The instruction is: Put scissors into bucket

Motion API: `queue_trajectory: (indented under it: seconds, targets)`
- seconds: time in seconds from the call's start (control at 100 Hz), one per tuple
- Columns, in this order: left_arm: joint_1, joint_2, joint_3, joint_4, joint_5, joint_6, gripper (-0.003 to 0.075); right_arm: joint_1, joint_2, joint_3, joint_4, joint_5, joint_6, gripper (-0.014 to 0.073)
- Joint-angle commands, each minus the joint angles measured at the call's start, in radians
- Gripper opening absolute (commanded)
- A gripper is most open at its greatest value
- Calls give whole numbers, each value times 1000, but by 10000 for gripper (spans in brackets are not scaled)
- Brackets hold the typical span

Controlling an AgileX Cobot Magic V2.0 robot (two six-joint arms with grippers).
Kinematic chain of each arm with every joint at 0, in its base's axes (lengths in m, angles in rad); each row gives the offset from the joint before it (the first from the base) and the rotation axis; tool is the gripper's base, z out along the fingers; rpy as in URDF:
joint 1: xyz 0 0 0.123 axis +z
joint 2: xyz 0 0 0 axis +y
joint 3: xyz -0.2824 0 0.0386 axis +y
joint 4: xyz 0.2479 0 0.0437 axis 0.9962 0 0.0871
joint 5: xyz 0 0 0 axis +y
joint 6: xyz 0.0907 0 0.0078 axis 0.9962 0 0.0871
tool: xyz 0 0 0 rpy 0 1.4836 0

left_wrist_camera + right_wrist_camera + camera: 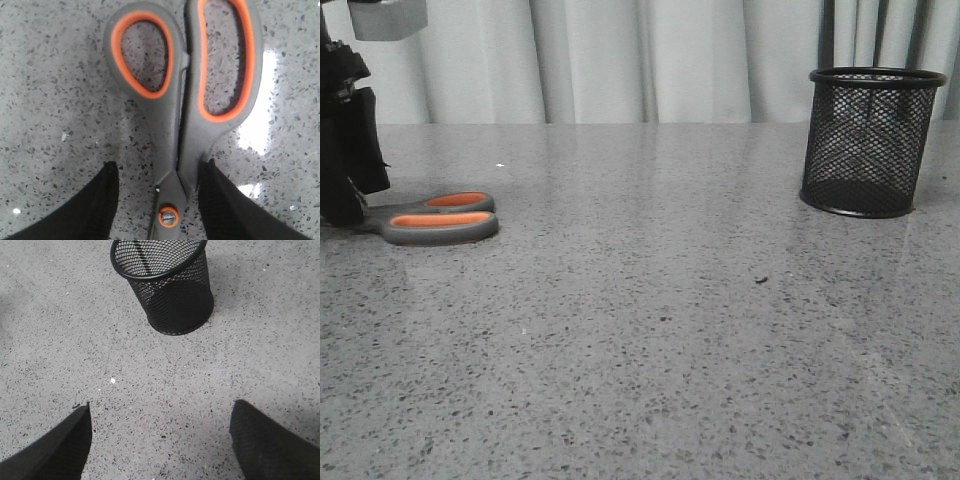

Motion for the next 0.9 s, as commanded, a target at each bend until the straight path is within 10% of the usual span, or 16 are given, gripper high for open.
queue_trajectory:
  seconds: [0.0,0.43,0.68,0.89]
  targets:
    - [-7,-27,-29,-23,14,3,340,0,4,-34,9,-58,-9,516]
    - [-7,10,-29,-35,43,26,319,0,4,-34,9,-58,-9,516]
    - [-7,10,-29,-104,74,-42,-18,0,4,-34,9,-58,-9,516]
    - [-7,1,-102,-108,175,-131,-20,0,4,-34,12,-56,-9,516]
